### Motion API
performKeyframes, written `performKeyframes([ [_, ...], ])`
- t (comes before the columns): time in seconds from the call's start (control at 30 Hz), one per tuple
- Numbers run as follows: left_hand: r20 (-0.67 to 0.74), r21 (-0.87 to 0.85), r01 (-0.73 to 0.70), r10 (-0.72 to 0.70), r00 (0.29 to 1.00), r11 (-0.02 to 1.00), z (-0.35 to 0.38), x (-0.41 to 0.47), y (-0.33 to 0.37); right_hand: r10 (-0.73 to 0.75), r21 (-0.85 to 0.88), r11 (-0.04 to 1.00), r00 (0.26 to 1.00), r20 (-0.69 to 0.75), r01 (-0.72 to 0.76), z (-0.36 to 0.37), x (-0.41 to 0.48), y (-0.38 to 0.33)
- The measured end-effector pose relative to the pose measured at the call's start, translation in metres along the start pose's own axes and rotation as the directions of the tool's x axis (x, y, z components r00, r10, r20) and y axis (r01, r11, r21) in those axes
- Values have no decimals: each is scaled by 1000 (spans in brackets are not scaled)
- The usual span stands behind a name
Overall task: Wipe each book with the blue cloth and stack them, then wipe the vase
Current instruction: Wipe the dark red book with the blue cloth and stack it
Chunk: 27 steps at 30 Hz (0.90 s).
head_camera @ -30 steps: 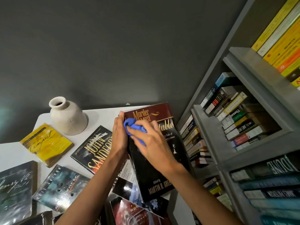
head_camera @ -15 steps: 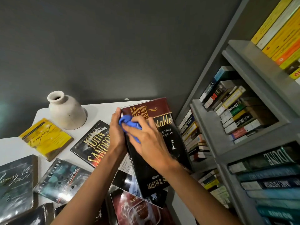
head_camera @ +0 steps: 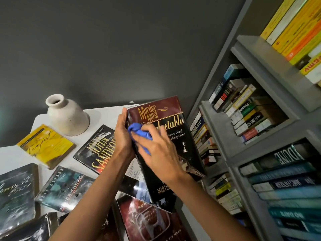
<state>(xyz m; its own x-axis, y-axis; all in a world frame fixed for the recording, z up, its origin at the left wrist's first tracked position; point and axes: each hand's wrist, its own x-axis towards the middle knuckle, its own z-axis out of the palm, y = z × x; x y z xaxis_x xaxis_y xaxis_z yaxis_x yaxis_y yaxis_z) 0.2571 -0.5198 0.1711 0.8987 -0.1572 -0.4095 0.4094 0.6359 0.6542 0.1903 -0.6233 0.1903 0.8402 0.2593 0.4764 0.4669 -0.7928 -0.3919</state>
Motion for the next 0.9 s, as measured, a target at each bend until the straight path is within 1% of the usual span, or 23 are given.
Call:
performKeyframes([
  [0.07,-19,31,-23,24,1000,999,0,-5,-1,-18,16,1000,999,33,17,-6,-16,7],
  [0.13,-50,37,-38,40,998,999,4,-9,-2,7,17,1000,999,36,-8,-15,-18,19],
  [0.27,-69,43,-67,70,995,997,18,-15,-1,129,-35,990,985,-118,-134,-34,14,40],
  [0.33,-58,28,-70,72,996,997,20,-15,1,125,-61,989,984,-129,-133,-33,18,33],
  [0.47,-46,57,-98,101,994,994,19,-14,6,27,0,1000,999,-32,-27,-15,-17,0],
  [0.53,-60,42,-116,119,991,992,16,-15,6,-3,26,1000,1000,6,3,-14,-35,-2],
  [0.6,-97,48,-143,147,984,989,14,-18,7,9,40,999,1000,26,-10,-21,-38,9],
  [0.7,-118,65,-184,191,975,981,14,-20,9,98,-9,995,994,-45,-98,-33,-16,31],
  [0.77,-132,85,-203,213,968,975,16,-20,10,147,-32,988,986,-74,-150,-36,2,34],
  [0.83,-127,91,-193,203,971,977,16,-19,12,119,-38,992,992,-39,-121,-33,9,23],
  [0.9,-119,111,-165,177,977,980,14,-18,13,39,-10,999,997,63,-38,-28,2,9],
])
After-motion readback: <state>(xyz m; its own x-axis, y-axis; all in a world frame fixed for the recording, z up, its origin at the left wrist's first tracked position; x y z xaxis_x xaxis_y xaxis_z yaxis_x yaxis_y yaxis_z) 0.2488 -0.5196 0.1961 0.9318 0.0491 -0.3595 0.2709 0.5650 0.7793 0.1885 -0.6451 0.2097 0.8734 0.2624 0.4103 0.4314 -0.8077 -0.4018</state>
